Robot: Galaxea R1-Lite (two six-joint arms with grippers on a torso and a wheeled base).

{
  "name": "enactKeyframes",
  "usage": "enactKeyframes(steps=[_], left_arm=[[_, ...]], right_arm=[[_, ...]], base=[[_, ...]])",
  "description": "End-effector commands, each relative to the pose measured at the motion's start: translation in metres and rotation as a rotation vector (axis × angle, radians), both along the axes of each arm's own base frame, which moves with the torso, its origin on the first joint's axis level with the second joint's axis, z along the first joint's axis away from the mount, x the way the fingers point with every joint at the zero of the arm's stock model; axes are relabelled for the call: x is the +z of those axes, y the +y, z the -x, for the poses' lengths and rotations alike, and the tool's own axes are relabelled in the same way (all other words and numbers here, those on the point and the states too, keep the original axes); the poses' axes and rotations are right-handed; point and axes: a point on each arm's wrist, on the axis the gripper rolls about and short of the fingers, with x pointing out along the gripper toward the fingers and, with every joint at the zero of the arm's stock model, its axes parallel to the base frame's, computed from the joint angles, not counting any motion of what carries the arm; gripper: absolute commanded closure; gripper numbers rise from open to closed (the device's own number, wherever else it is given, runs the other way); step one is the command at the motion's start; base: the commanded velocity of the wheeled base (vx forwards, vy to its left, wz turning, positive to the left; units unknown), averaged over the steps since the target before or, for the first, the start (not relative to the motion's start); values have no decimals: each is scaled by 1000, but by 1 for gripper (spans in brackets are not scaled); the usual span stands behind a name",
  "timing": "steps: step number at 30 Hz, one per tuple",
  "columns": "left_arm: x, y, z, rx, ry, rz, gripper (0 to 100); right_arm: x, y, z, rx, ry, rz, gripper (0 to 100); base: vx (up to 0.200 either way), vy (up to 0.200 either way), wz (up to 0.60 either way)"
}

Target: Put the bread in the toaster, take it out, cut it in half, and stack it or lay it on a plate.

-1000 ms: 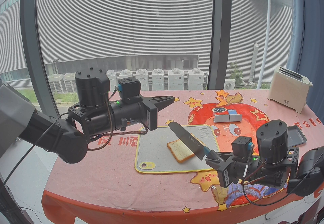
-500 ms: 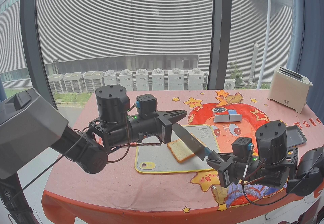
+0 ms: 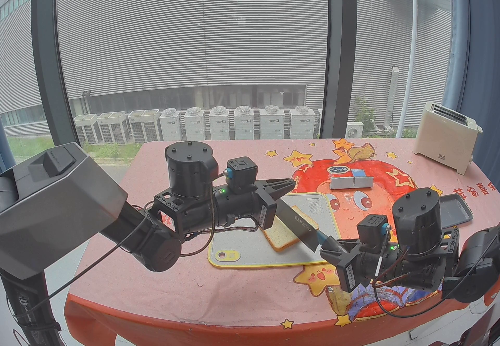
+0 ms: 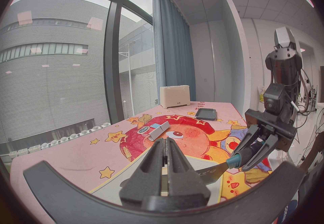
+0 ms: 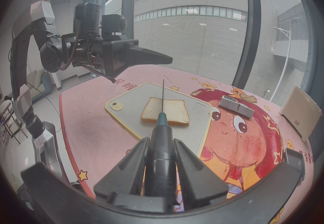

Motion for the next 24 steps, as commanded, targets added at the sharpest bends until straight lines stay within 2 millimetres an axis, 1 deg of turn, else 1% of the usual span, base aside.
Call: enactKeyframes(steps=[1,3,9,12,17,18,24], left_arm=[[-11,-3,-3,1,4,-22,100],[-15,-5,-5,0,9,-27,100],[-18,-7,-4,-7,16,-32,100],[-25,-10,-5,-11,24,-39,100],[-26,-10,-5,-10,17,-33,100],[-31,-11,-6,-11,26,-41,100],[-34,-11,-6,-12,34,-46,100]], right_arm=[[0,0,0,-2,1,0,100],[1,0,0,-2,0,-1,100],[1,0,1,2,1,0,100],[0,1,0,1,2,2,100],[1,1,1,4,1,0,100],[0,0,0,-2,2,2,100],[0,0,1,1,3,3,100]], base=[[0,0,0],[0,0,0],[0,0,0],[0,0,0],[0,0,0],[0,0,0],[0,0,0]])
